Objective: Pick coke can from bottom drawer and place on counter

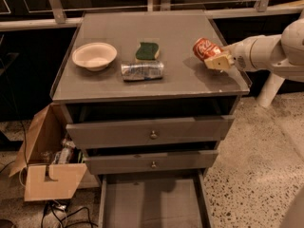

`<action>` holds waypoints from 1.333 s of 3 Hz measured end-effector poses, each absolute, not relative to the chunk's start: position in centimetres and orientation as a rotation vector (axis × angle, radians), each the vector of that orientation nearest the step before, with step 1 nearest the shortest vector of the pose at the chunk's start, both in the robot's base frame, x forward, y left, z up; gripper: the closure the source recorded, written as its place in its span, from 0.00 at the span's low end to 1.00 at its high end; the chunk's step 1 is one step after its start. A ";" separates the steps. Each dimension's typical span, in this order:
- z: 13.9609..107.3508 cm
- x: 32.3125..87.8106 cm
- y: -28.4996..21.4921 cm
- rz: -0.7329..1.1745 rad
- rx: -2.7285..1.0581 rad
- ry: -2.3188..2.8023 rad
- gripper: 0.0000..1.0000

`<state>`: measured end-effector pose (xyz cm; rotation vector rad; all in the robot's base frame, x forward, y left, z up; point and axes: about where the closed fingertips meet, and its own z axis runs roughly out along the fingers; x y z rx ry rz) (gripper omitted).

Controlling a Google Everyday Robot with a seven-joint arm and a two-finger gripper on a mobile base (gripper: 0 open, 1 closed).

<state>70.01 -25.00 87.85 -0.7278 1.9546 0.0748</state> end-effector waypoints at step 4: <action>85.9 71.7 -23.3 0.132 -0.762 1.966 0.82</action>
Offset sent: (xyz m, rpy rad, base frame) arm 0.0215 0.0167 -0.0234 0.0256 0.0387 0.0444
